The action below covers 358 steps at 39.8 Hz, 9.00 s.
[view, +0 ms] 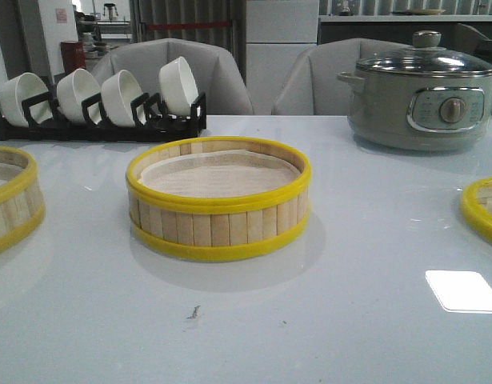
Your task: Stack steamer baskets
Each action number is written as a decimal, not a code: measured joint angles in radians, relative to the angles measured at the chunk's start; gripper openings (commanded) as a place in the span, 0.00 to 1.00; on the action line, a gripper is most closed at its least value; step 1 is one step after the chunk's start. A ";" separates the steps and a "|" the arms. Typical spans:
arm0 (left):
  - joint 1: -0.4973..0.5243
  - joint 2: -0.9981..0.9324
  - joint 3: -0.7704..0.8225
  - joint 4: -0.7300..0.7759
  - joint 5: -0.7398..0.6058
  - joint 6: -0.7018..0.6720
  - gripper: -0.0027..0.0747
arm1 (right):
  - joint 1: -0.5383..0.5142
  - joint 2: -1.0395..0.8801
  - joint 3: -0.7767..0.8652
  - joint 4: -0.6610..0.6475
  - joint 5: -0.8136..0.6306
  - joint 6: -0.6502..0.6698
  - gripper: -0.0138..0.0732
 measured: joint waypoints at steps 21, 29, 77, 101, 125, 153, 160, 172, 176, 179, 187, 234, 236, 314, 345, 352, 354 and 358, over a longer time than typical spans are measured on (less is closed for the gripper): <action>0.000 0.000 0.000 -0.025 0.002 0.000 0.14 | 0.000 0.000 0.000 0.000 0.000 0.000 0.22; 0.000 0.000 0.000 -0.040 0.006 0.000 0.14 | 0.000 0.000 0.000 0.000 0.000 0.000 0.22; -0.098 0.000 0.000 -0.044 0.096 0.000 0.14 | 0.000 0.747 -0.827 0.053 0.489 0.068 0.22; -0.098 0.000 0.000 -0.195 0.119 0.106 0.15 | 0.000 0.893 -0.866 0.057 0.372 0.068 0.22; -0.098 0.000 0.000 -0.157 0.124 0.098 0.46 | 0.000 0.972 -0.866 0.059 0.369 0.064 0.49; -0.098 0.342 -0.025 -0.135 0.073 0.084 0.66 | 0.000 0.972 -0.866 0.061 0.336 0.062 0.63; -0.098 0.481 -0.079 -0.135 0.073 0.084 0.66 | 0.000 0.972 -0.866 0.063 0.336 0.062 0.63; -0.081 0.637 -0.158 -0.123 0.089 0.084 0.66 | 0.000 0.972 -0.866 0.063 0.341 0.062 0.63; -0.055 0.668 -0.161 -0.147 0.089 0.082 0.66 | 0.000 0.972 -0.866 0.063 0.341 0.062 0.63; -0.043 0.684 -0.161 -0.172 0.089 0.082 0.66 | 0.000 0.972 -0.866 0.063 0.343 0.062 0.63; -0.036 0.737 -0.161 -0.214 0.090 0.082 0.66 | 0.000 0.972 -0.866 0.063 0.343 0.062 0.63; -0.094 0.816 -0.337 -0.217 0.246 0.087 0.16 | 0.000 0.972 -0.866 0.064 0.343 0.062 0.63; -0.118 0.816 -0.389 -0.214 0.267 0.094 0.16 | 0.000 0.972 -0.866 0.064 0.341 0.062 0.63; -0.609 0.959 -0.669 -0.366 0.265 0.205 0.16 | 0.000 0.972 -0.866 0.064 0.337 0.062 0.63; -0.609 1.000 -0.674 -0.398 0.250 0.207 0.16 | 0.000 0.972 -0.866 0.065 0.337 0.062 0.63; -0.609 1.000 -0.674 -0.390 0.244 0.207 0.16 | 0.000 0.972 -0.866 0.065 0.337 0.062 0.63; -0.609 1.000 -0.674 -0.382 0.244 0.207 0.16 | 0.000 0.972 -0.866 0.065 0.337 0.062 0.63; -0.609 1.000 -0.674 -0.372 0.244 0.207 0.16 | 0.000 0.972 -0.866 0.065 0.337 0.062 0.63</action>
